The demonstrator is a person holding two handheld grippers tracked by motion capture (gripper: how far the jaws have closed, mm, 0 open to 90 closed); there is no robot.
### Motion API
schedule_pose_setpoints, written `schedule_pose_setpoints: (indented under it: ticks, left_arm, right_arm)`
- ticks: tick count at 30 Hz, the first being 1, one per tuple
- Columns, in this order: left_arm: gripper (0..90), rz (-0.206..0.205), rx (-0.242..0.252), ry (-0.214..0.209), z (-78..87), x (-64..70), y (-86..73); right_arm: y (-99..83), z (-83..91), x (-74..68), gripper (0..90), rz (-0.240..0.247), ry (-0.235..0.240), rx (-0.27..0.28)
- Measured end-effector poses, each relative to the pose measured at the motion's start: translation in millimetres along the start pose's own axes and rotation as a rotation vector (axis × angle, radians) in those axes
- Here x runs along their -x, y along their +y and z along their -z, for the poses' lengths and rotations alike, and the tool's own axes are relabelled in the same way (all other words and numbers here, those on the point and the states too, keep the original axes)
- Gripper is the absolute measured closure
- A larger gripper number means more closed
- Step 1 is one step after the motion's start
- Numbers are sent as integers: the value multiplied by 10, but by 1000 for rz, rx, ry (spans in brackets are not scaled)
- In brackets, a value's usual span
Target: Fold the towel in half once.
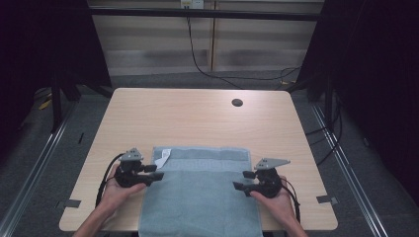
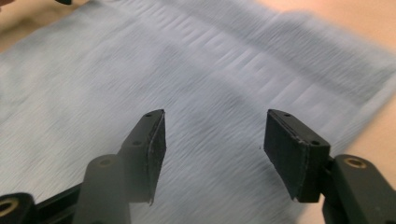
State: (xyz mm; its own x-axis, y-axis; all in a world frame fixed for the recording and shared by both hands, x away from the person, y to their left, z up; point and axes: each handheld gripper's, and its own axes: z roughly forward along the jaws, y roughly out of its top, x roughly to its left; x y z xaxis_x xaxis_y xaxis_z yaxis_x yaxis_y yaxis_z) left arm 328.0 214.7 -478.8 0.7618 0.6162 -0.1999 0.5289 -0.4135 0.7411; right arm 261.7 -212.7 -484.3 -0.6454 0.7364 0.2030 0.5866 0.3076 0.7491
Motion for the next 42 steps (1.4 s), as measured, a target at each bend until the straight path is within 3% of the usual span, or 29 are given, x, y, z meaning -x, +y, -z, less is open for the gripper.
schedule_pose_setpoints:
  ticks: [1, 3, 6, 7, 9, 10, 12, 16, 18, 20, 23, 29, 32, 36, 38, 40, 42]
  left_arm:
    - [514, 23, 28, 5, -17, -62, 36]
    - [508, 49, 21, 4, -77, -173, 100]
    - [498, 73, 18, 66, -175, -355, 143]
    - [497, 95, 39, 84, -196, -414, 140]
    - [475, 130, 17, 111, -249, -507, 159]
    - [458, 126, 5, 137, -271, -540, 169]
    - [448, 145, 31, 119, -309, -592, 155]
    - [437, 100, 23, 117, -344, -581, 129]
    - [432, 88, 29, 104, -355, -560, 129]
    - [422, 68, 16, 86, -375, -539, 128]
    - [400, 28, -6, 111, -405, -504, 120]
    - [340, -19, -13, 91, -419, -439, 103]
    - [337, -49, -21, 95, -430, -400, 107]
    - [446, -113, -43, 94, -445, -284, 109]
    - [538, -104, -39, 71, -445, -266, 107]
    - [665, -103, -37, 44, -444, -252, 106]
    - [762, -75, -37, 24, -447, -250, 107]
  right_arm:
    - [59, 0, 60, 383, -10, -13, 17]
    - [170, -19, 207, 378, -28, -35, 38]
    - [311, -103, 443, 365, -39, -76, 51]
    - [348, -136, 517, 361, -51, -87, 54]
    - [405, -218, 628, 355, -73, -96, 51]
    - [430, -265, 663, 351, -67, -104, 41]
    - [453, -364, 713, 346, -65, -112, 22]
    - [404, -523, 754, 335, -71, -117, -8]
    - [386, -533, 756, 330, -59, -139, -15]
    - [368, -525, 770, 316, -76, -119, -3]
    - [342, -536, 729, 306, -43, -135, 0]
    - [309, -582, 616, 303, 53, -164, -17]
    - [287, -595, 581, 314, 71, -154, -28]
    - [288, -571, 532, 574, 86, -125, -28]
    - [290, -567, 515, 723, 81, -89, -30]
    - [295, -570, 497, 777, 66, -82, -35]
    - [303, -570, 497, 813, 52, -69, -41]
